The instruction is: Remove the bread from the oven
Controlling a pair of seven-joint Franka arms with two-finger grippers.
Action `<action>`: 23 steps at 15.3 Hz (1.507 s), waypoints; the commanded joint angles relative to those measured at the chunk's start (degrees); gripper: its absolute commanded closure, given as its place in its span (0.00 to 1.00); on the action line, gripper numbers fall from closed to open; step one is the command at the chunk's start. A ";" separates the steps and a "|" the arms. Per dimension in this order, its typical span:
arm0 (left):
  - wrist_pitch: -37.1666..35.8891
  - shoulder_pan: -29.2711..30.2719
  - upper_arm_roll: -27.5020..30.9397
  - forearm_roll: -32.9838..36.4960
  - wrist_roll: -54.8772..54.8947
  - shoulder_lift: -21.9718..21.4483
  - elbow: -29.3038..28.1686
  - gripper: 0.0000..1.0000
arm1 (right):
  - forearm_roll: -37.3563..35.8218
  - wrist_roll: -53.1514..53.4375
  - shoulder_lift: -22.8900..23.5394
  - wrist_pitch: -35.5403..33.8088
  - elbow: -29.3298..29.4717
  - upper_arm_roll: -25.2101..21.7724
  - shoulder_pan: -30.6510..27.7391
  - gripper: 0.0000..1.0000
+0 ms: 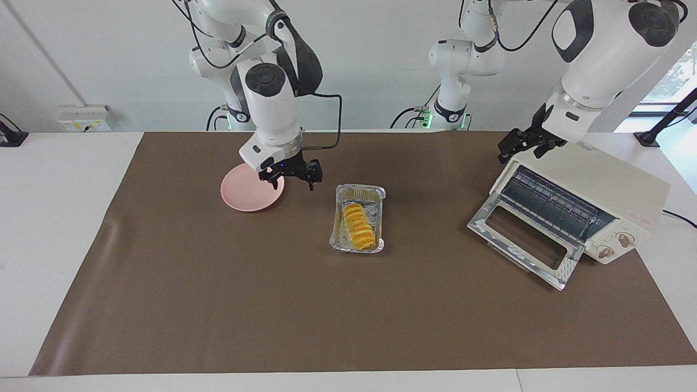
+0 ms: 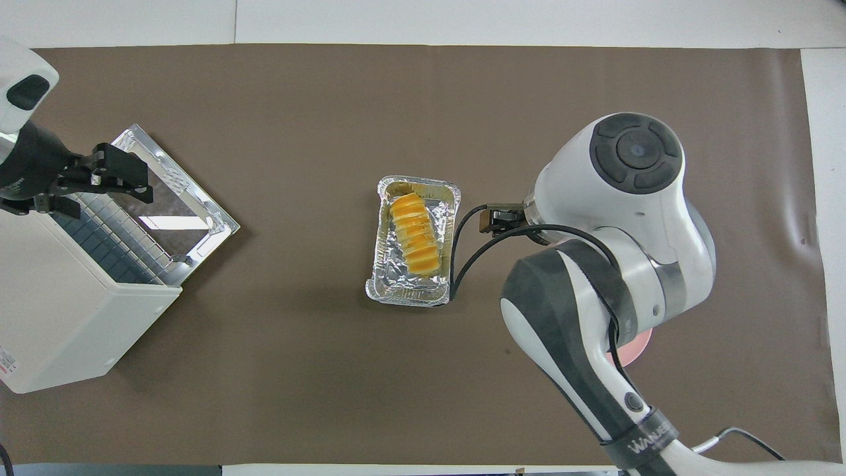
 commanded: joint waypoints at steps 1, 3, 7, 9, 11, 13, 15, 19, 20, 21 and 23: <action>-1.24 2.71 -1.50 1.25 2.60 -4.95 -5.68 0.00 | 1.00 2.31 -0.99 4.50 -4.04 -0.27 1.45 0.00; 0.42 5.86 -3.33 1.25 5.84 -10.13 -12.10 0.00 | 1.08 2.39 -0.02 7.40 -4.22 -0.18 2.24 0.00; -0.35 8.51 -7.21 4.59 9.99 -6.48 -7.57 0.00 | 1.70 2.57 4.01 10.91 -4.05 -0.27 4.52 0.00; -1.77 9.92 -7.48 3.63 10.08 -4.35 -5.62 0.00 | 1.79 2.66 5.77 13.64 -3.96 -0.27 5.32 0.00; -0.90 10.01 -8.00 3.98 11.13 -4.52 -6.40 0.00 | 1.79 3.53 7.09 14.97 -3.96 -0.27 5.93 0.00; -0.98 10.36 -8.35 3.71 11.31 -5.13 -6.84 0.00 | 1.79 5.64 8.33 14.97 -4.05 -0.27 7.59 0.00; -0.54 10.36 -8.44 3.63 11.40 -5.49 -7.72 0.00 | 1.79 6.00 8.77 15.06 -4.22 -0.27 7.87 0.00; -0.46 9.57 -8.18 3.71 10.61 -5.67 -7.20 0.00 | 1.87 6.61 9.73 19.17 -6.14 -0.27 7.61 0.05; -0.54 9.57 -8.27 3.71 10.61 -6.10 -7.20 0.00 | 1.87 6.70 10.00 21.45 -7.37 -0.27 7.52 0.08; -0.80 9.83 -8.27 3.71 10.61 -6.80 -7.29 0.00 | 2.14 6.70 9.83 22.87 -8.52 -0.27 7.52 0.11; -0.72 10.27 -8.00 3.71 10.52 -6.98 -7.29 0.00 | 3.63 6.70 9.82 23.32 -9.06 -0.27 7.52 0.27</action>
